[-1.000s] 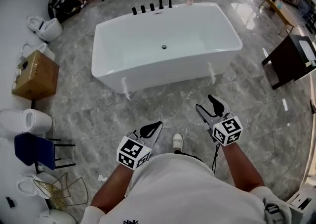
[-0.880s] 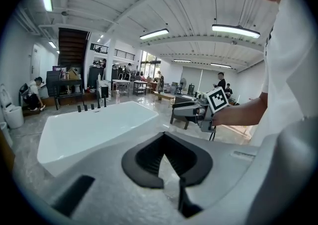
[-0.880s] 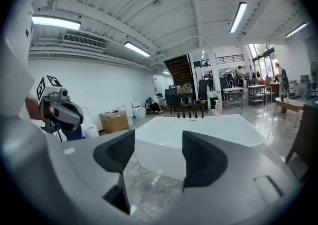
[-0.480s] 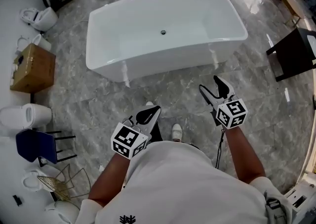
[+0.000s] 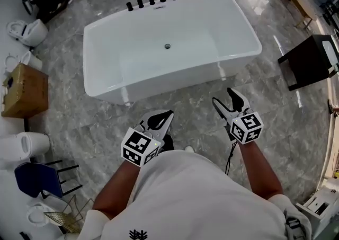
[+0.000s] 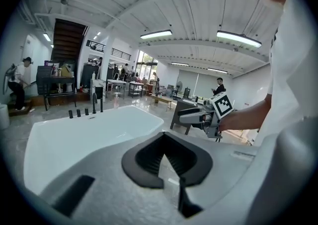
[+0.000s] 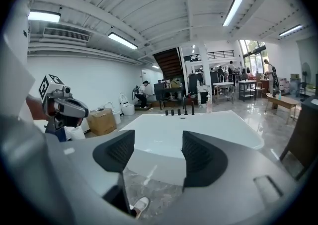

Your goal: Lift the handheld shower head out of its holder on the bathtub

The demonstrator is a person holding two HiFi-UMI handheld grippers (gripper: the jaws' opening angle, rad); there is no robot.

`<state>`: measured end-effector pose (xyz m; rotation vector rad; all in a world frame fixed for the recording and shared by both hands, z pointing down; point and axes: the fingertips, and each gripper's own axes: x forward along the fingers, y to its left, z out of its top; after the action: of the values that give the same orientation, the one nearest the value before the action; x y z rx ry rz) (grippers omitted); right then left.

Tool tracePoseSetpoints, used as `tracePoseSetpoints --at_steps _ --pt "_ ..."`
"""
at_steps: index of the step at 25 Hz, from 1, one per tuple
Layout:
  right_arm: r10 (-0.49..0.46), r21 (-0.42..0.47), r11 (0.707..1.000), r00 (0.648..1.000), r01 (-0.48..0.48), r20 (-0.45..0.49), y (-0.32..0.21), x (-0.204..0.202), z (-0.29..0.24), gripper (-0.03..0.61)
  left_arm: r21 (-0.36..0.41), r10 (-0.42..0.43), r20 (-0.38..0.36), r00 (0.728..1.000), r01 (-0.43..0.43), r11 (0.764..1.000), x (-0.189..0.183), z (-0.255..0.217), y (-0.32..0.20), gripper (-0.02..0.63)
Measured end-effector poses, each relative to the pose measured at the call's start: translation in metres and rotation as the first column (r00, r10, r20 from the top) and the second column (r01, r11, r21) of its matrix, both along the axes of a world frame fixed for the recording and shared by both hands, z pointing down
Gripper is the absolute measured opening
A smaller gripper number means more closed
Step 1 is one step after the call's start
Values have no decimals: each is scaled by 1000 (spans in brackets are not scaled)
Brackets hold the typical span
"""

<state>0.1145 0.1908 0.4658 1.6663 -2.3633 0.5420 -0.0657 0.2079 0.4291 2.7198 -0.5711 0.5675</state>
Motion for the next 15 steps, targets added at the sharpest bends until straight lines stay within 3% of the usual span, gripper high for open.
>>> tracePoseSetpoints --at_steps 6,15 --pt "17 -22 1000 999 -17 -42 -72 -24 1 310 13 55 -14 998 -55 998 -18 -2 -75 6" --pt "16 -29 999 997 -18 -74 -161 -62 -5 304 -18 59 -46 997 -60 998 -60 2 -157 6"
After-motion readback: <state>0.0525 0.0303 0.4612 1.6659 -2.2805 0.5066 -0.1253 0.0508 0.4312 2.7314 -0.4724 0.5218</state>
